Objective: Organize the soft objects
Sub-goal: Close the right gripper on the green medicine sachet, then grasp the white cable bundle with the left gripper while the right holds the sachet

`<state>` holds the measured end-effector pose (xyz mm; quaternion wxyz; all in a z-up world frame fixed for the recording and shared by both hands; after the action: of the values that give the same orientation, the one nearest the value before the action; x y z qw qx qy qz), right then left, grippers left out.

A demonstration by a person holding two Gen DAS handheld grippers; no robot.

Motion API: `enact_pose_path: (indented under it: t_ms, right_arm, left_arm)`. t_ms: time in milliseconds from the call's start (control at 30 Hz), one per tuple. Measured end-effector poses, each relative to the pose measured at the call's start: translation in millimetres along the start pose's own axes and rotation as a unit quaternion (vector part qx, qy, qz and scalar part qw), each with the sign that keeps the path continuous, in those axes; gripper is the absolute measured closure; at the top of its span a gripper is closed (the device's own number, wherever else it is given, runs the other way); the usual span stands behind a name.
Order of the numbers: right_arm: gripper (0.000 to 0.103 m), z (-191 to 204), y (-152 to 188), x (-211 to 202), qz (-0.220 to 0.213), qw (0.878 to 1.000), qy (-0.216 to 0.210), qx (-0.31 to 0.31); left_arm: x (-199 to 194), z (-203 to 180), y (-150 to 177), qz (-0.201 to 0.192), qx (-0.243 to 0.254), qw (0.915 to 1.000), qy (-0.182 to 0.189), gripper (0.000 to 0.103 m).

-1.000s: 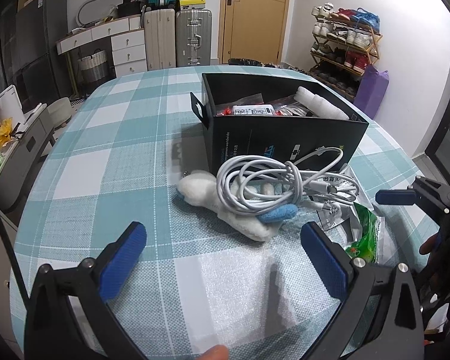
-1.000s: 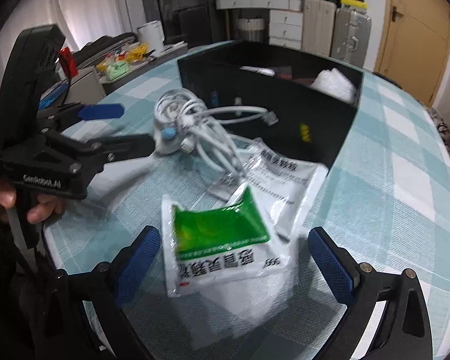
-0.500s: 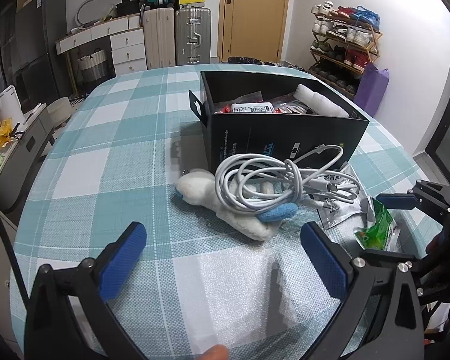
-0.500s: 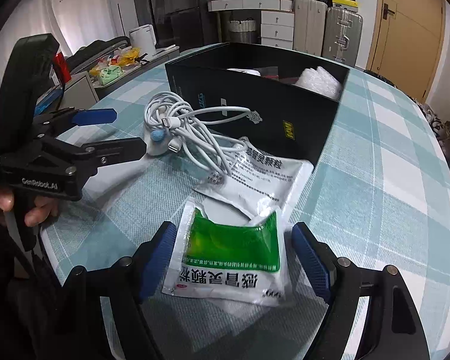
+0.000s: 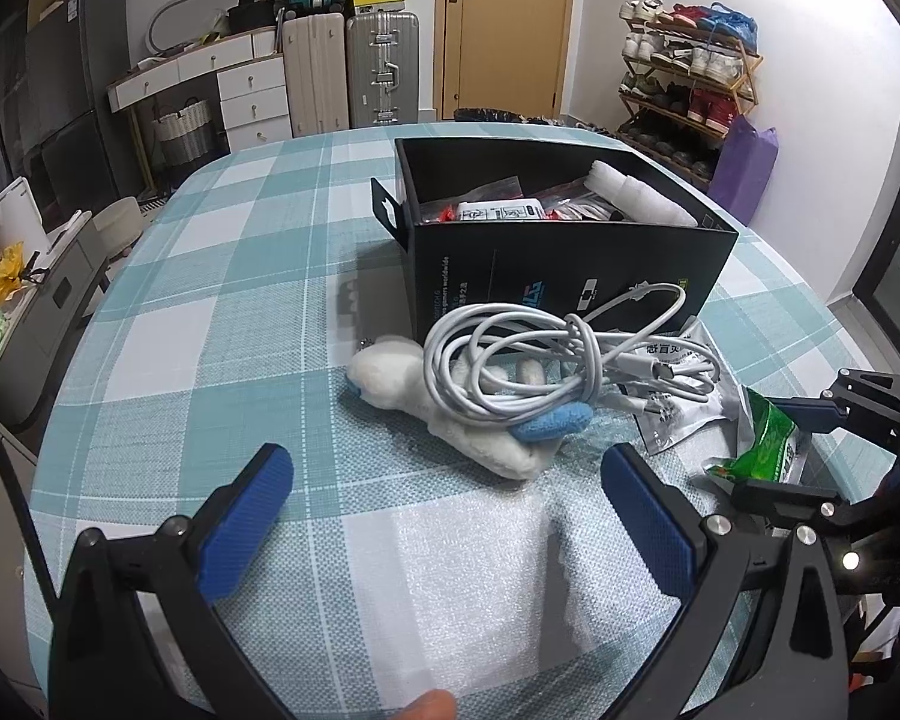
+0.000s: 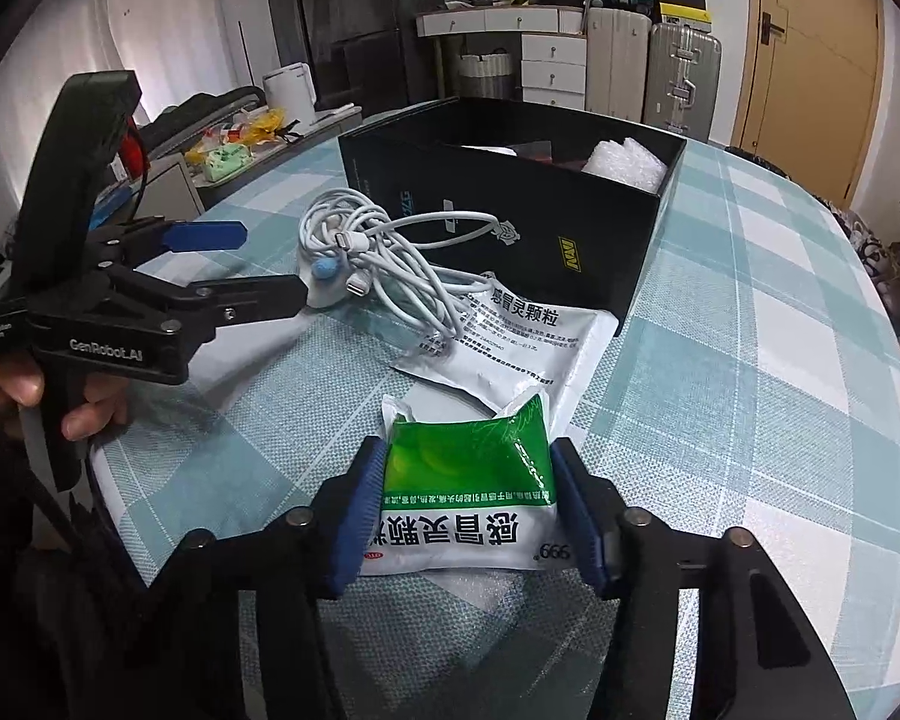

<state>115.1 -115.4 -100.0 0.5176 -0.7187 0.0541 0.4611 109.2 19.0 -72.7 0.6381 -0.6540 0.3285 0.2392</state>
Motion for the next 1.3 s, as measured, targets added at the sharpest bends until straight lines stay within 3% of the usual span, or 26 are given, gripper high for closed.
enact_pose_path:
  t_ms: [467, 1300]
  right_arm:
    - [0.049, -6.1, -4.9, -21.8, -0.048, 0.999, -0.009, 0.023]
    - [0.049, -6.6, -6.0, -19.9, -0.051, 0.998, -0.010, 0.019]
  left_arm:
    - [3.8, -7.4, -15.2, -0.001, -0.014, 0.9996, 0.024, 0.000]
    - [6.8, -27.6, -30.8, -0.001, 0.003, 0.9970, 0.077, 0.004]
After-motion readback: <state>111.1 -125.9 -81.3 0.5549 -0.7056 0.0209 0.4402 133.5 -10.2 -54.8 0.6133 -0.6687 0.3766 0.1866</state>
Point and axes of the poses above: each gripper's, at about its wrist camera, not at the fingertips, and x roughly the way its jaws point, z to its left, y to its underside, the point moved 7 cm from there along x, roughly the way its jaws point, and after that the axes turned 2 degrees about y, right-handed, at the moved point
